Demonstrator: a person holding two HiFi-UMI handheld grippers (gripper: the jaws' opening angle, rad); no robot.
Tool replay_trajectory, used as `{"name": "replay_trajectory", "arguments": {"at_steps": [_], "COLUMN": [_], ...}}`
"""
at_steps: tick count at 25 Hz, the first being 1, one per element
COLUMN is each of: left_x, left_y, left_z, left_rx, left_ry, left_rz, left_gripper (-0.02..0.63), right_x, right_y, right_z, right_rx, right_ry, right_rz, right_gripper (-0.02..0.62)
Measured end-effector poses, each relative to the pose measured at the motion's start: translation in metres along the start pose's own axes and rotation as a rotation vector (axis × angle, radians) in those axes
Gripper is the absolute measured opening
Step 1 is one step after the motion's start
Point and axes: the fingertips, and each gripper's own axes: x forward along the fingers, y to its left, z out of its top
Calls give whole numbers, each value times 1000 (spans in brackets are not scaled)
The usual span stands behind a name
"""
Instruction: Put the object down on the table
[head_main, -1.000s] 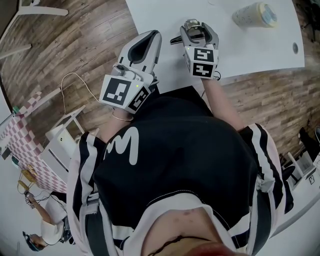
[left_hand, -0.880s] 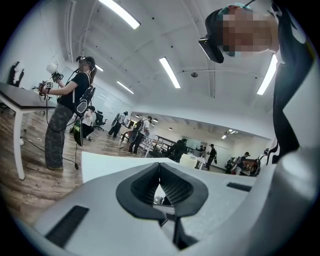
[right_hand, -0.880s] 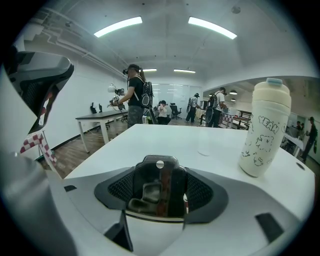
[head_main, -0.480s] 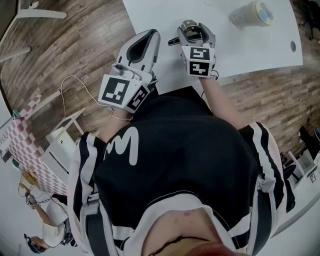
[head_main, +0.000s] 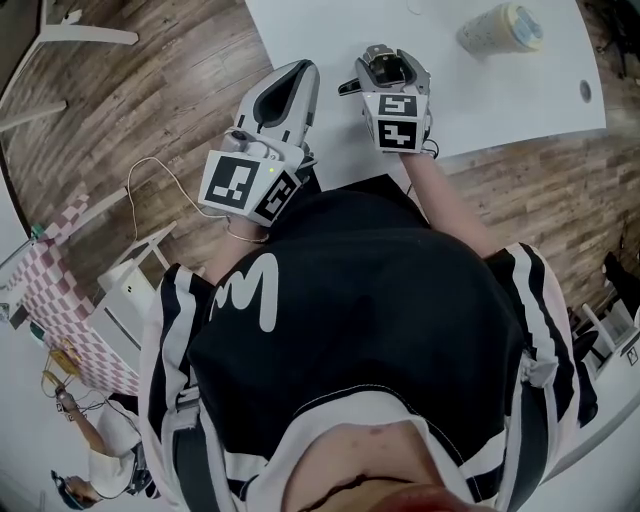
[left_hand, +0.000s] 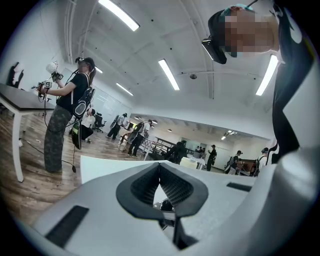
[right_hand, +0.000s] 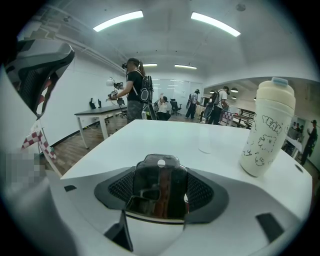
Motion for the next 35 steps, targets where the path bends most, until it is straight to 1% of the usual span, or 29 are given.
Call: {"name": "replay_trajectory", "arguments": {"at_steps": [11,23,28,35], "left_x": [5,12,15,15], "left_y": [0,-3,-4,-2], "left_z": [7,7,9,12], "left_rx": [3,5,18,37], "left_ry": [-14,0,8,22], "left_rz": [-10,-35,-47,-56], "left_gripper": [5,6,5,6], "right_x": [3,5,4,-14], "right_y": [0,0,0,4], "right_z": [-3,-5,-4,8], "right_rx": [3,5,-2,-30], "right_ry": [39,59,43,-19], "right_rz": [11,14,25,36], "right_gripper": [295,296,296,296]}}
